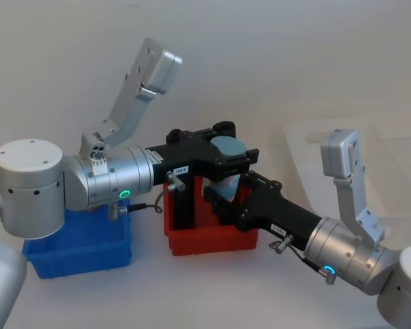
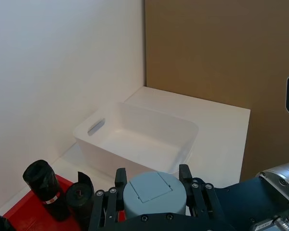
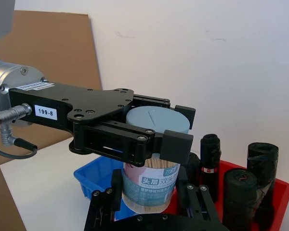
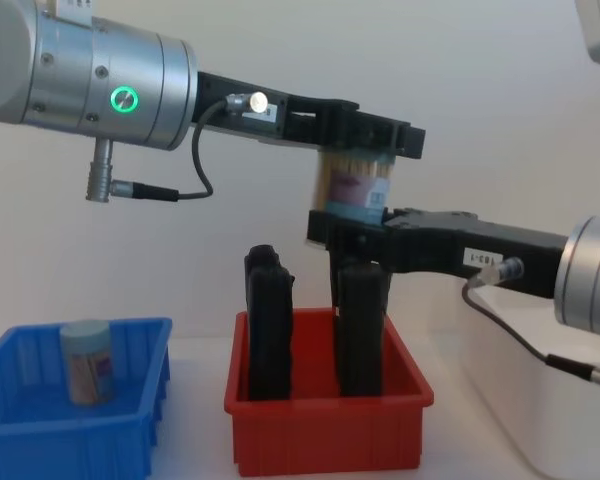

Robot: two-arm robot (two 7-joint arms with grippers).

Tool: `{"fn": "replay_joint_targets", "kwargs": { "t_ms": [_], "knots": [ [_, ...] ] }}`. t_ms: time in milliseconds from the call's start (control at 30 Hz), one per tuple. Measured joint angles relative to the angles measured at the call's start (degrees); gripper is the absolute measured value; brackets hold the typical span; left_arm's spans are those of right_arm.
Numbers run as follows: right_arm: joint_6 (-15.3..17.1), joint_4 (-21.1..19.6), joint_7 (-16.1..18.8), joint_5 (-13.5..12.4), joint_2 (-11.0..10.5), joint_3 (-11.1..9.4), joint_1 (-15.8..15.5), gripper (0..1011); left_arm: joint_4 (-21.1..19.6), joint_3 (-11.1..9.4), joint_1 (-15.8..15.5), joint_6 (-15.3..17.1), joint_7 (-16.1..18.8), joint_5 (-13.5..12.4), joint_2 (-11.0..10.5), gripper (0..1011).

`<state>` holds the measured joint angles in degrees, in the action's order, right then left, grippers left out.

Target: Pick the cotton swabs from the blue box and place them into the white box.

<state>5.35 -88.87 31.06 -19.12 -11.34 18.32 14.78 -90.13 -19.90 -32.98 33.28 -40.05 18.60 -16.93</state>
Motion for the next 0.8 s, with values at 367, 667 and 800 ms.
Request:
{"fn": "replay_joint_targets", "kwargs": {
  "t_ms": [367, 667, 800],
  "knots": [
    [-1.48, 0.94, 0.88, -0.95, 0.41, 0.25, 0.71, 649, 0.07, -0.11, 0.04, 0.29, -0.13, -0.04, -0.01, 918],
    [-1.56, 0.96, 0.91, -0.86, 0.20, 0.58, 0.61, 649, 0.10, -0.13, 0.04, 0.29, -0.13, -0.16, 0.00, 1004],
    [-1.33, 0.78, 0.81, -0.73, 0.02, 0.68, 0.43, 649, 0.10, -0.14, 0.03, 0.28, -0.13, -0.17, 0.00, 1004]
  ]
}}
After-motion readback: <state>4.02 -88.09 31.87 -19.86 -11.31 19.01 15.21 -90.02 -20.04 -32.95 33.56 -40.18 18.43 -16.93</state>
